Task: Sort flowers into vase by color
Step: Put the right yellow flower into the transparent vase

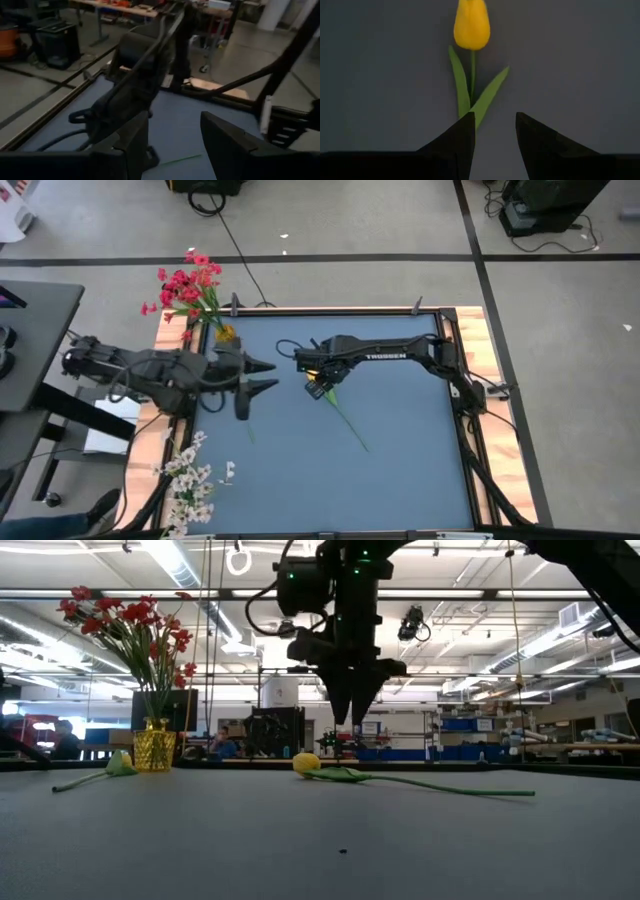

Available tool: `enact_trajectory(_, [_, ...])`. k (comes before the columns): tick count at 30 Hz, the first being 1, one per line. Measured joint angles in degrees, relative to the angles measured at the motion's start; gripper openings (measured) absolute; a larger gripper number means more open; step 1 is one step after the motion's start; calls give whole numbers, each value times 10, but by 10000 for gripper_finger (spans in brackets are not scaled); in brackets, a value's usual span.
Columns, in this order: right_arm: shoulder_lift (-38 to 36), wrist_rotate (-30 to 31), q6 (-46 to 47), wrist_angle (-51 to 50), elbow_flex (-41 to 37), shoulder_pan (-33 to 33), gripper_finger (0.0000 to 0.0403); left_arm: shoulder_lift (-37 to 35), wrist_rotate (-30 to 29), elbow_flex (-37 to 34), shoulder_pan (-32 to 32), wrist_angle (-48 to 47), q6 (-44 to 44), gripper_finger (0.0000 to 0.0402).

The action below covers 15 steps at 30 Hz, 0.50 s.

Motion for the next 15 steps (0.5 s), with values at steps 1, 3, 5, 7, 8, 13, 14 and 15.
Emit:
enact_trajectory(1, [0,-4,-1,2,-4,0,151,3,1,-6,5,4,0,185])
enact_trajectory(3, [-1,-6,-2,9,-19,2,151,4,7,-29,17,11,-5,185])
enact_trajectory(5, [-1,-10,-1,16,-43,4,151,4,30,-63,29,41,-18,185])
enact_trajectory(7, [0,-22,7,38,-70,8,151,0,45,-106,38,77,-33,185])
enact_trajectory(8, [0,-33,11,47,-81,11,151,-3,58,-127,41,95,-38,185])
enact_trajectory(13, [0,-69,37,102,-134,35,151,-9,96,-206,59,159,-62,185])
enact_trajectory(14, [0,-69,44,110,-141,40,151,-9,100,-214,61,162,-65,185])
enact_trajectory(15, [0,-69,51,116,-148,44,151,-9,101,-223,64,167,-66,185])
